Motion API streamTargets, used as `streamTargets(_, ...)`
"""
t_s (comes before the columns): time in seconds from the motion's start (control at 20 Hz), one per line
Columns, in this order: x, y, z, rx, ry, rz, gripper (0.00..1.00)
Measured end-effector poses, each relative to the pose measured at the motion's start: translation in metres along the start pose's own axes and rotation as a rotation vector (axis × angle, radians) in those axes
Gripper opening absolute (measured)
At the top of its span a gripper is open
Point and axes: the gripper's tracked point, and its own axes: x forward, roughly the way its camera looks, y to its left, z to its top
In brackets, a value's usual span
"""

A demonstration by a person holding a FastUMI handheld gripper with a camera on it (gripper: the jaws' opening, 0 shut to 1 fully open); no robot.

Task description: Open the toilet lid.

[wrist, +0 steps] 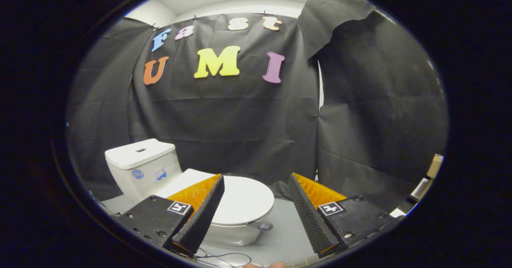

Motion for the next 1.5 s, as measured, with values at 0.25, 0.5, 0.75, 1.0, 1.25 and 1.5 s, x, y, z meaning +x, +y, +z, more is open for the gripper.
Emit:
streamTargets(0.25,0.042,-0.019,-0.027,0.010,0.108,-0.025,1.00)
streamTargets(0.5,0.070,-0.029,-0.061,0.010,0.199,-0.023,1.00)
streamTargets(0.75,0.085,-0.040,-0.106,0.026,0.310,-0.034,1.00)
streamTargets(1.0,0.093,-0.038,-0.147,0.138,0.455,0.015,1.00)
streamTargets(1.25,0.091,-0.040,-0.176,0.307,0.567,0.042,0.98)
streamTargets(1.5,0.087,-0.042,-0.195,0.438,0.618,0.057,0.97)
